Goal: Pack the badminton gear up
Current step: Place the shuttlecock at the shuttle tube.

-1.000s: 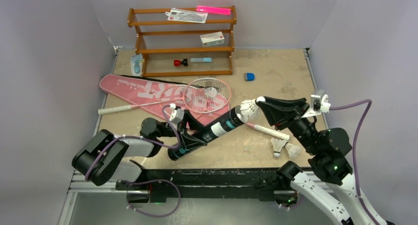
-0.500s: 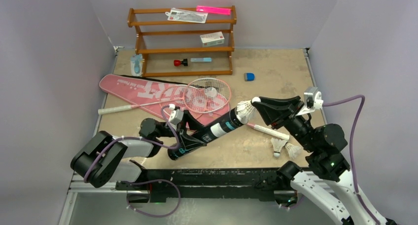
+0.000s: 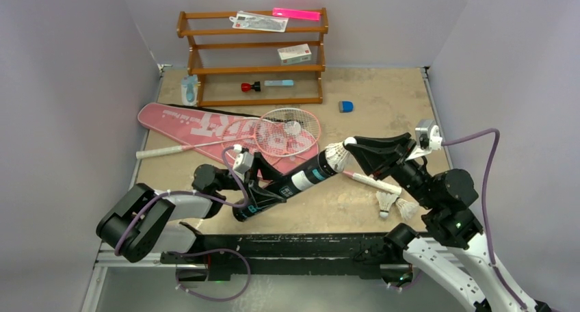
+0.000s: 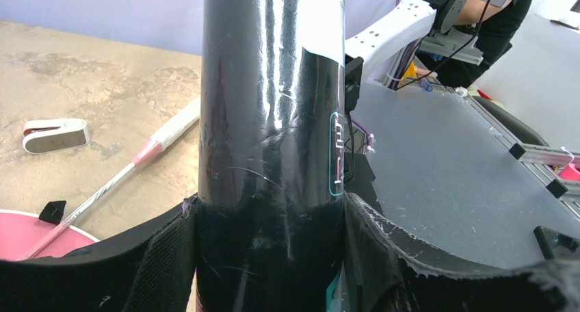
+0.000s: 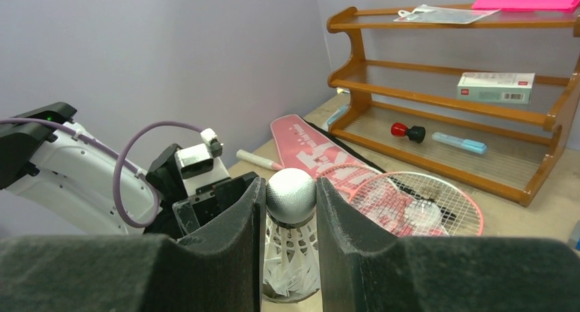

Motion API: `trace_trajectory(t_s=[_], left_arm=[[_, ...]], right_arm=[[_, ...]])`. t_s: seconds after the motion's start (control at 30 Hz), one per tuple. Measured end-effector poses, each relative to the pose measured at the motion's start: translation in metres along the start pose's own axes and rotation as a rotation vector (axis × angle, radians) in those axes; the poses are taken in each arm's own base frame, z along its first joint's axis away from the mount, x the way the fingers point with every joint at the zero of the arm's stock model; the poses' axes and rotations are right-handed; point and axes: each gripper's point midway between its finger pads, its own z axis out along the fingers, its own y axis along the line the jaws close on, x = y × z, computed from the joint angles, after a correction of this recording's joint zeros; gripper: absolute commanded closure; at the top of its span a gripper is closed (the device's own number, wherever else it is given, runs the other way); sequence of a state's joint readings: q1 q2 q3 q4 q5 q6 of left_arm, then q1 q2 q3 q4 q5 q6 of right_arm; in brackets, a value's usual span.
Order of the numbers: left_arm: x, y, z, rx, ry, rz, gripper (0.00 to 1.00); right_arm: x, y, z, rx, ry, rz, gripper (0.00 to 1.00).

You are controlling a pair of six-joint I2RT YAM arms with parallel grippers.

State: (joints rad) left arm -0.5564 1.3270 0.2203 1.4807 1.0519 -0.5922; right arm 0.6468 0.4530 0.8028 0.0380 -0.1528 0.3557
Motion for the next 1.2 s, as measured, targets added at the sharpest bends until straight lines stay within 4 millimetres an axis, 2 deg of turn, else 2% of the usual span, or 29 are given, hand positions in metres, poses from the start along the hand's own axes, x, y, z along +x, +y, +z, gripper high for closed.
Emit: trace_trajectory(t_s=[0.63, 1.2], left_arm=[[-0.002, -0.004, 0.000, 0.014, 0.000, 0.004, 0.52], [0.000, -0.005, -0.001, 0.019, 0.004, -0.004, 0.53]], right_arm=[[0.019, 0.000, 0.004, -0.024, 0.053, 0.026, 1.00], [0.018, 0.007, 0.008, -0.058, 0.034, 0.087, 1.00]])
